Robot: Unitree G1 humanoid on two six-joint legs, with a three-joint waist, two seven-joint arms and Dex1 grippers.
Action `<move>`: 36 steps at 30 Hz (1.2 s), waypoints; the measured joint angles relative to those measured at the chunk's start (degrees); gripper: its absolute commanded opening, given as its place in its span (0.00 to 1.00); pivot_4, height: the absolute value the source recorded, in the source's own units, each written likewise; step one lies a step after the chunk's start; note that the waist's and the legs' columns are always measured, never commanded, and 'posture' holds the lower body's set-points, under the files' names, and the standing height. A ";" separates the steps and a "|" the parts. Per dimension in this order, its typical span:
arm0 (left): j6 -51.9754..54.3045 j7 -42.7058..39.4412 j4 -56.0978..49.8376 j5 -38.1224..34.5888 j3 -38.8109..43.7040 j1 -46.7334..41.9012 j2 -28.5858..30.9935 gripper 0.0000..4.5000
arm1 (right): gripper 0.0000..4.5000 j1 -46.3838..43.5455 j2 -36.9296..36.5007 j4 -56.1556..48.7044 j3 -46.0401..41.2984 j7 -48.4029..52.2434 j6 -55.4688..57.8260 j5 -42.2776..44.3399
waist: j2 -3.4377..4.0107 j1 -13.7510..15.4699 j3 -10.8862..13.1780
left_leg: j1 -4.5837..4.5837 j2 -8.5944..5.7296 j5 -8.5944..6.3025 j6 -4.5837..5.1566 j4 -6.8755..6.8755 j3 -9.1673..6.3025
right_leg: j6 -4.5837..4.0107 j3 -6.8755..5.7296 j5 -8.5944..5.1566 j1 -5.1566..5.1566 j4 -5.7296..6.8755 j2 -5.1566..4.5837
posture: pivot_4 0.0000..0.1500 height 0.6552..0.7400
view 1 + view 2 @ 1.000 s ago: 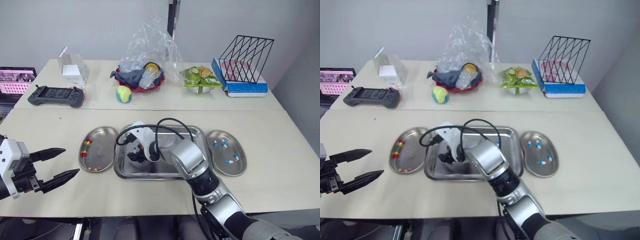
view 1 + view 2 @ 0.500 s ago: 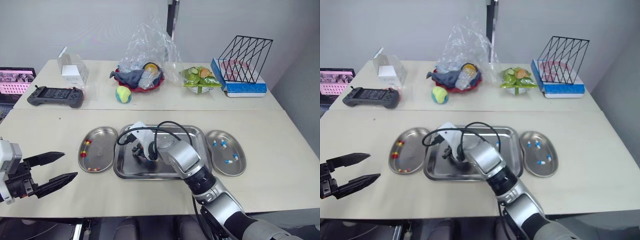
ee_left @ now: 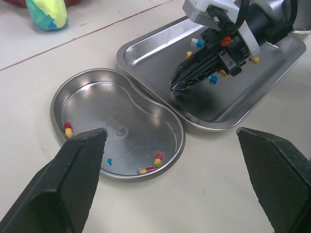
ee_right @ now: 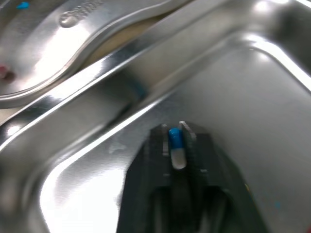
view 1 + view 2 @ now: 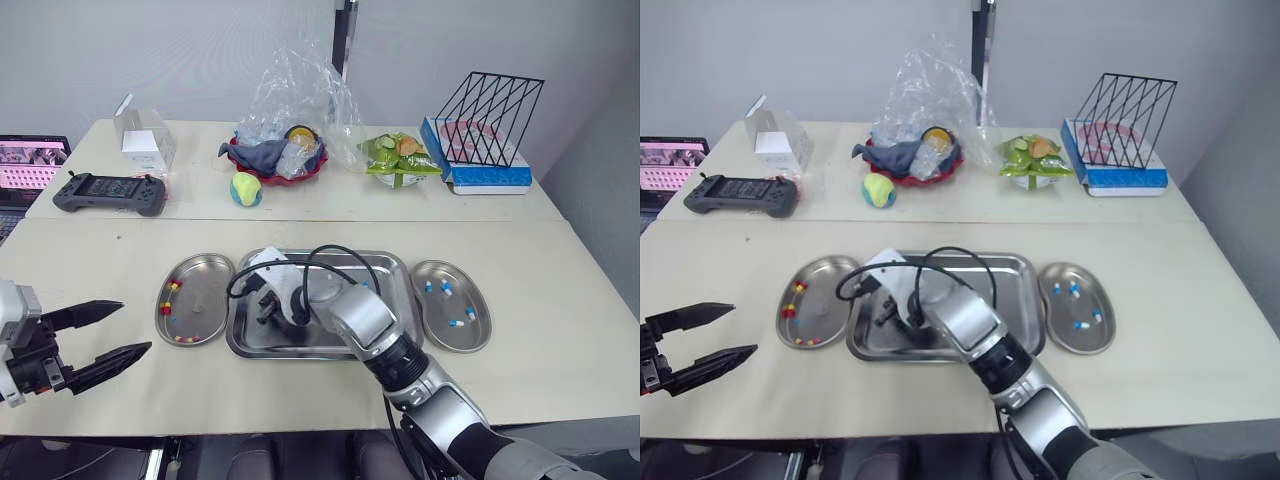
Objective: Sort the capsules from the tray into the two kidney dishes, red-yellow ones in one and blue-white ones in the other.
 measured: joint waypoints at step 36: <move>-7.22 1.80 12.74 2.70 -13.98 -17.89 -1.00 1.00 | 0.01 13.26 -55.92 -9.38 -21.72 39.66 -23.86 11.96 | -0.17 1.04 -0.03 | 0.01 -0.01 -0.03 0.03 -0.03 0.00 | -0.02 0.01 -0.03 0.08 -0.13 0.05 | 1.00 0.92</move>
